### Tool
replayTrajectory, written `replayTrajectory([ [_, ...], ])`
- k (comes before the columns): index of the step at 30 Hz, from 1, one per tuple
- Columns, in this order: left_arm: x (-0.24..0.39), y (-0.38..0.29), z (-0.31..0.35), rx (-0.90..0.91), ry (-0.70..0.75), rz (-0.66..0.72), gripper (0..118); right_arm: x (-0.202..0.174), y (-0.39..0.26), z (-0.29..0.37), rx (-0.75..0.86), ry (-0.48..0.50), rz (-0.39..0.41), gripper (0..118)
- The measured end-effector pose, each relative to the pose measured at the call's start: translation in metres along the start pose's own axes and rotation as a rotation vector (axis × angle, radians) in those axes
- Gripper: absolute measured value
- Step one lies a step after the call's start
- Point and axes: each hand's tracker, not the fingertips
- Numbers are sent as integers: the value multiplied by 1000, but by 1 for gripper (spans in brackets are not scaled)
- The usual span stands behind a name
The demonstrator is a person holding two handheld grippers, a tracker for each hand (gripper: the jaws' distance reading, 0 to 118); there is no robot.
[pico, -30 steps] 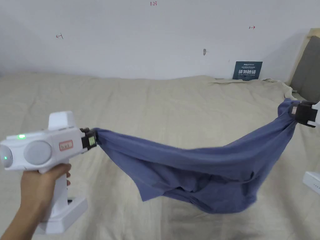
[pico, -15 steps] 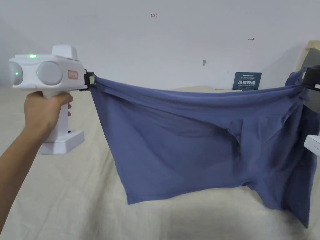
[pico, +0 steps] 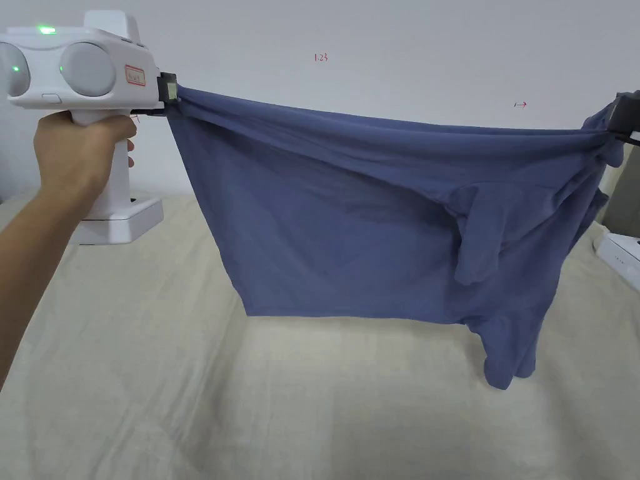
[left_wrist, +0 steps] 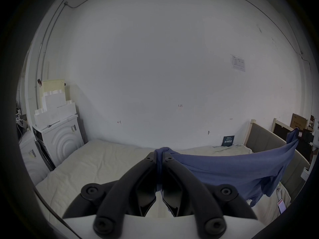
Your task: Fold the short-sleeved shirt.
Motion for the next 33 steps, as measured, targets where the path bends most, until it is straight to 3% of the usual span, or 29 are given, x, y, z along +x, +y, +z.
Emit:
replayTrajectory([
  [9,1,-89,-23,-118,22,-51,2,-1,-84,0,-104,-15,13,6],
  [14,0,-164,-10,-204,10,-43,2,7,-145,21,-195,-22,-27,6],
  [19,-12,-231,24,-279,-1,-8,2,14,-202,64,-266,-20,-42,6],
  [27,-38,-346,101,-428,9,-17,2,29,-283,148,-402,-24,-154,6],
  [33,-49,-410,159,-560,12,25,2,36,-328,201,-487,-53,-180,6],
])
